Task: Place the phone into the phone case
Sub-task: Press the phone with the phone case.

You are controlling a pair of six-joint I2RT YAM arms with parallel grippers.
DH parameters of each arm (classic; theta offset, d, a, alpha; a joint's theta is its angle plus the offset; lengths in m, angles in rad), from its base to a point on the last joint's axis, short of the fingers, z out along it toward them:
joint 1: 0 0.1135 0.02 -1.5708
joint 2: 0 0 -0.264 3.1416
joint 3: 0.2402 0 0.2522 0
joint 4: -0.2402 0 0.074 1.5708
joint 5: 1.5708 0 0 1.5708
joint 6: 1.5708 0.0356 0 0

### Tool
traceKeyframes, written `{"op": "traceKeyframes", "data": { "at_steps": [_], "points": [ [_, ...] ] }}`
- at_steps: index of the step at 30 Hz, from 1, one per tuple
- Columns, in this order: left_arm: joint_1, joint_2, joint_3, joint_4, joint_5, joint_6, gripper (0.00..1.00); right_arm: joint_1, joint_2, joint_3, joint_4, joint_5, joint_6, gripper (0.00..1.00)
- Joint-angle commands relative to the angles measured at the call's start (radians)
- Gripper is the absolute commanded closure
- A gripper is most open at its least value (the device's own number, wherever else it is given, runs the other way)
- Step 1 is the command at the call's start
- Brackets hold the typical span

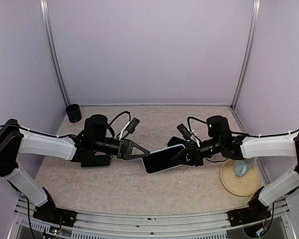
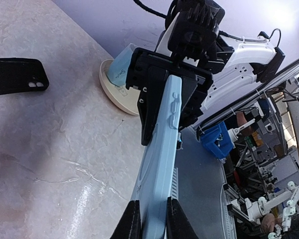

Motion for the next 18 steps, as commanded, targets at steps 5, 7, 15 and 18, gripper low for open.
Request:
{"op": "traceKeyframes", "data": {
  "at_steps": [5, 7, 15, 18],
  "points": [
    [-0.019, -0.108, 0.015, -0.131, -0.123, 0.097, 0.87, 0.01, 0.035, 0.051, -0.018, 0.129, 0.035, 1.0],
    [-0.021, -0.118, 0.021, -0.157, -0.123, 0.112, 0.83, 0.009, 0.041, 0.056, -0.026, 0.138, 0.034, 1.0],
    [-0.034, -0.129, 0.026, -0.171, -0.064, 0.124, 0.45, 0.005, 0.027, 0.044, -0.014, 0.085, 0.016, 1.0],
    [-0.035, -0.13, 0.014, -0.151, -0.044, 0.109, 0.37, 0.007, 0.008, 0.039, -0.009, 0.074, 0.012, 1.0]
  ]
}}
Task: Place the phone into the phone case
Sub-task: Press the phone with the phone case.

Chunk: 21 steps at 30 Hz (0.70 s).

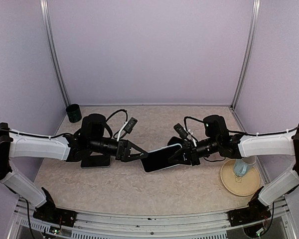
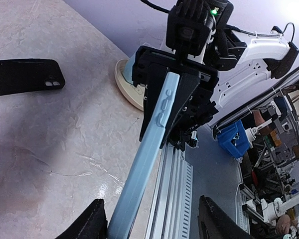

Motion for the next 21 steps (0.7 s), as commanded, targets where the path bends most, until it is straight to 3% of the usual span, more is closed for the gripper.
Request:
{"op": "traceKeyframes", "data": {
  "at_steps": [1, 7, 21],
  "points": [
    [-0.014, -0.036, 0.007, 0.034, 0.071, -0.011, 0.36, -0.006, -0.029, -0.001, 0.016, 0.014, -0.009, 1.0],
    [-0.015, -0.033, -0.022, 0.074, 0.085, -0.03, 0.39, -0.018, -0.042, -0.004, 0.023, 0.007, -0.005, 1.0],
    [-0.015, -0.03, -0.019, 0.055, 0.042, -0.019, 0.87, -0.04, -0.046, -0.008, 0.069, -0.006, 0.068, 1.0]
  ]
}}
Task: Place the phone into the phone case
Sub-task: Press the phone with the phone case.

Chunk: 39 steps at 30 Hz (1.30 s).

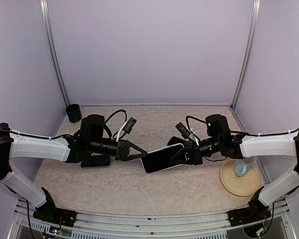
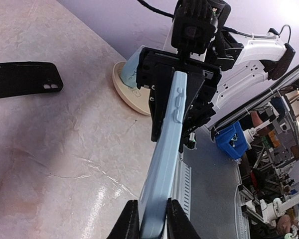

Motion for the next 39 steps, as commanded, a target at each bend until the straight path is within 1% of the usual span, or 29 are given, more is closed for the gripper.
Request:
{"op": "traceKeyframes", "data": {
  "at_steps": [1, 2, 4, 6, 7, 8, 10, 12, 14, 15, 18, 20, 23, 28, 34, 39],
  "points": [
    [-0.013, -0.028, 0.004, -0.002, 0.025, 0.011, 0.92, -0.028, -0.022, 0.006, 0.053, 0.061, 0.035, 1.0],
    [-0.013, -0.029, 0.007, -0.013, 0.006, 0.017, 0.99, -0.028, -0.022, 0.008, 0.05, 0.062, 0.035, 1.0],
    [-0.013, -0.038, 0.014, -0.041, -0.03, 0.029, 1.0, -0.028, -0.022, 0.011, 0.042, 0.065, 0.03, 1.0],
    [-0.012, -0.045, 0.017, -0.045, -0.031, 0.037, 1.0, -0.028, -0.023, 0.013, 0.033, 0.056, 0.02, 1.0],
    [-0.011, -0.049, 0.019, -0.046, -0.029, 0.037, 0.9, -0.028, -0.024, 0.014, 0.033, 0.049, 0.017, 1.0],
    [-0.009, -0.049, 0.02, -0.048, -0.025, 0.035, 0.79, -0.028, -0.025, 0.013, 0.032, 0.043, 0.015, 1.0],
    [-0.006, -0.05, 0.021, -0.039, -0.01, 0.027, 0.63, -0.028, -0.033, 0.008, 0.038, 0.036, 0.014, 1.0],
    [-0.006, -0.05, 0.016, -0.025, -0.005, 0.017, 0.45, -0.028, -0.043, 0.006, 0.05, 0.043, 0.016, 1.0],
    [-0.005, -0.049, 0.005, -0.009, -0.01, 0.007, 0.34, -0.028, -0.054, 0.003, 0.062, 0.045, 0.024, 1.0],
    [-0.004, -0.049, 0.0, 0.001, -0.013, -0.002, 0.3, -0.029, -0.058, 0.003, 0.066, 0.042, 0.026, 1.0],
    [0.002, -0.043, -0.019, 0.03, -0.027, -0.026, 0.22, -0.028, -0.067, 0.001, 0.078, 0.041, 0.035, 1.0],
    [0.005, -0.038, -0.026, 0.043, -0.036, -0.038, 0.19, -0.03, -0.07, -0.003, 0.091, 0.041, 0.043, 1.0],
    [0.007, -0.027, -0.035, 0.062, -0.05, -0.051, 0.18, -0.031, -0.075, -0.007, 0.114, 0.04, 0.062, 1.0],
    [0.009, -0.005, -0.039, 0.111, -0.039, -0.074, 0.19, -0.033, -0.077, -0.021, 0.192, 0.018, 0.119, 1.0],
    [-0.002, 0.033, -0.024, 0.162, -0.006, -0.098, 0.25, -0.033, -0.052, -0.029, 0.272, 0.01, 0.19, 1.0],
    [-0.019, 0.051, -0.019, 0.186, 0.014, -0.103, 0.33, -0.032, -0.033, -0.031, 0.341, 0.017, 0.249, 1.0]
  ]
}}
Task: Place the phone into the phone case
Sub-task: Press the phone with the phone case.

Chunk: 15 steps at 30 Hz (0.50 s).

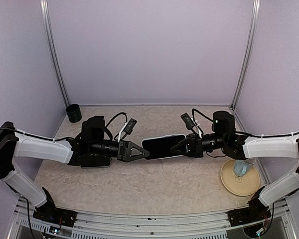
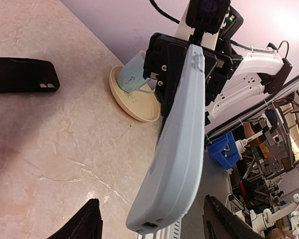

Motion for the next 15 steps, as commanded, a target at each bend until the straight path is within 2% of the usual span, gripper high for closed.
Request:
{"op": "traceKeyframes", "data": {
  "at_steps": [1, 10, 15],
  "points": [
    [-0.018, 0.017, 0.01, 0.066, 0.035, -0.007, 0.35, -0.009, 0.011, 0.002, 0.15, -0.021, 0.072, 1.0],
    [-0.019, 0.009, 0.001, 0.088, 0.049, -0.007, 0.63, -0.008, 0.045, 0.004, 0.182, -0.02, 0.112, 1.0],
    [-0.019, 0.006, -0.004, 0.092, 0.048, -0.01, 0.82, -0.008, 0.045, 0.0, 0.182, -0.016, 0.112, 1.0]
  ]
}}
